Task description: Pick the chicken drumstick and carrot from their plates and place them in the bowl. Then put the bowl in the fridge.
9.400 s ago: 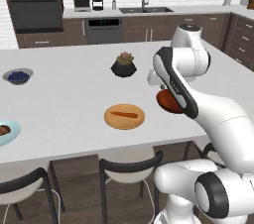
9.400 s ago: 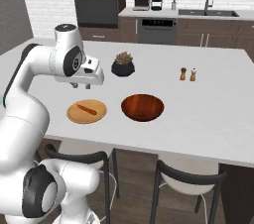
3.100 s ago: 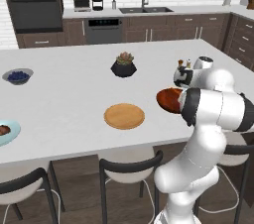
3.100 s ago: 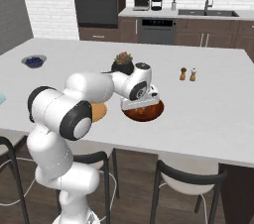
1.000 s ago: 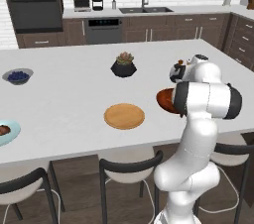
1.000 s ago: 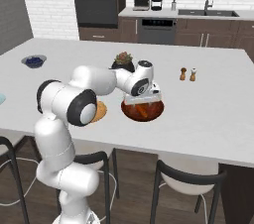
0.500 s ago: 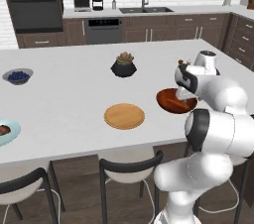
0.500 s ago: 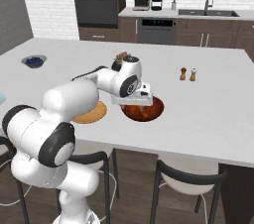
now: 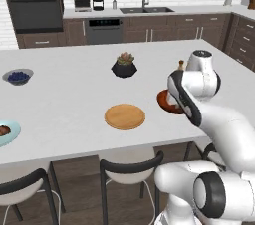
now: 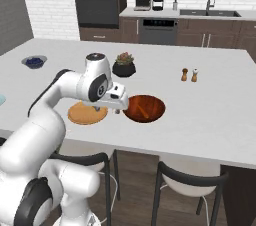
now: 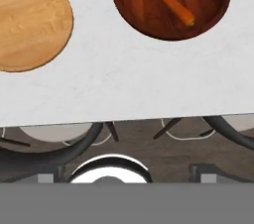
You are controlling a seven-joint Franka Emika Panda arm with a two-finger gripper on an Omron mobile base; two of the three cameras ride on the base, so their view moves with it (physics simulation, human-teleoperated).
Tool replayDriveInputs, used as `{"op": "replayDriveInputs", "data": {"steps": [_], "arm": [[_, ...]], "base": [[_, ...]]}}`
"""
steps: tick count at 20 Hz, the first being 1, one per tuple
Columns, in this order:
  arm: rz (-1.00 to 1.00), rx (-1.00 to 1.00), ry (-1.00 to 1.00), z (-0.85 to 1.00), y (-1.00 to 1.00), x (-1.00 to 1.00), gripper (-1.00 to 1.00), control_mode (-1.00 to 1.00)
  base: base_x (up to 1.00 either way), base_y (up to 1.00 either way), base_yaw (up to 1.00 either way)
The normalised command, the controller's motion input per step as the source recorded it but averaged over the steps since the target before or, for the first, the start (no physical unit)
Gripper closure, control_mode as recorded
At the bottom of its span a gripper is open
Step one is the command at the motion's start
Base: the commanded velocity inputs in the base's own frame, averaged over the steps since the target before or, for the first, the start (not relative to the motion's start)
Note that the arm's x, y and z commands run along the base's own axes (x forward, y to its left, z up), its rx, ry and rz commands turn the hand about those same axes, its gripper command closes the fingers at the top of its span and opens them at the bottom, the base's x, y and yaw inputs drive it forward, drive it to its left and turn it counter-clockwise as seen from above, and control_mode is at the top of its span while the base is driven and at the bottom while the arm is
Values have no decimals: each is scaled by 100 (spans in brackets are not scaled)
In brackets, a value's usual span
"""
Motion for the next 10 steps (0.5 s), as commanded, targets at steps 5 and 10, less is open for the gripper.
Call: {"op": "replayDriveInputs", "data": {"steps": [5,10], "arm": [[0,0,0,34,49,-58,-100,-100],[0,0,0,0,1,-13,-100,-100]], "base": [[0,0,0],[0,0,0]]}}
